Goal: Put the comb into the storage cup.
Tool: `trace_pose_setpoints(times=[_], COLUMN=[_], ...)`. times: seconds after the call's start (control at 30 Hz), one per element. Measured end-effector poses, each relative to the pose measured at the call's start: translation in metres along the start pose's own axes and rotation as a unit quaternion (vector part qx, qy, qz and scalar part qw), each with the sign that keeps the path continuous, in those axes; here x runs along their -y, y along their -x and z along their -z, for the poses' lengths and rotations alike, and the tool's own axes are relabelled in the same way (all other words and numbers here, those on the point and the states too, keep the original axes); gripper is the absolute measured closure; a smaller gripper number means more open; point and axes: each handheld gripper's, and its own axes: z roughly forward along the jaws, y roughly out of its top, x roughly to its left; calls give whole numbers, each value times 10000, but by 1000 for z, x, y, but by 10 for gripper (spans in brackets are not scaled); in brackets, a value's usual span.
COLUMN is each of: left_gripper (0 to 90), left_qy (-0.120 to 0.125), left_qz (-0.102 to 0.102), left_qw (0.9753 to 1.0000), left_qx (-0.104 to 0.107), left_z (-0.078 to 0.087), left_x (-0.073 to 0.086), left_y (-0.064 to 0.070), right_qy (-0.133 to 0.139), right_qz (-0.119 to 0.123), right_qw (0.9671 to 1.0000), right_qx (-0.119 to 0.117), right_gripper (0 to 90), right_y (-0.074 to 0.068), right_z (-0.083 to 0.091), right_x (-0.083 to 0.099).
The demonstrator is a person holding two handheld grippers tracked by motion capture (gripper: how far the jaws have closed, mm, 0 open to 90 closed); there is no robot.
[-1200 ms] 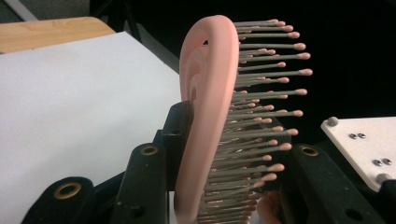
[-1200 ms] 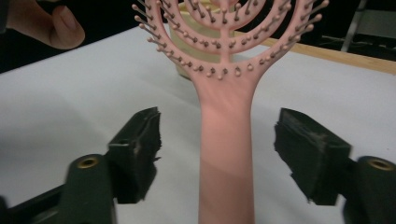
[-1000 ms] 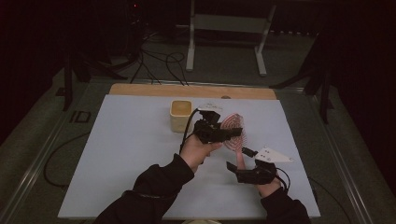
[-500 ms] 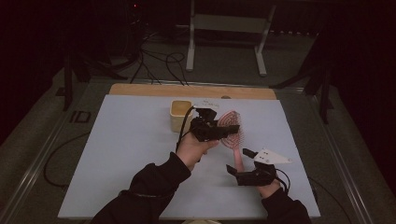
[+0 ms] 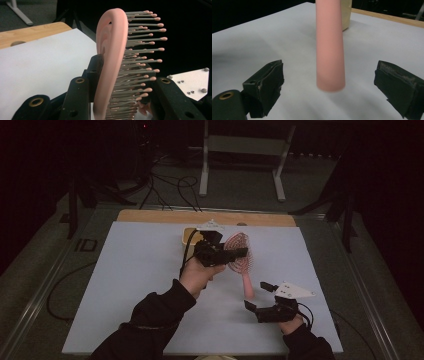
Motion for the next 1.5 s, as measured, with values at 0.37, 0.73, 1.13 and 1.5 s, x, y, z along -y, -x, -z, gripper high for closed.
trace_pose_setpoints(times=[0.37,0.73,1.13,1.5], left_gripper=[650,651,651,651], left_qy=[50,96,158,268], left_qz=[-70,-121,-222,-230], left_qw=[9998,9994,9986,9974], left_qx=[-159,-294,-446,-624], left_z=[16,30,48,63], left_x=[-6,-9,-13,-20], left_y=[-8,-15,-25,-34], right_qy=[50,93,152,157], right_qz=[30,21,50,39], right_qw=[10000,10000,9999,9999], right_qx=[36,21,2,9], right_gripper=[88,88,89,89], right_y=[0,-1,0,0], right_z=[7,13,14,15], right_x=[2,5,7,6])
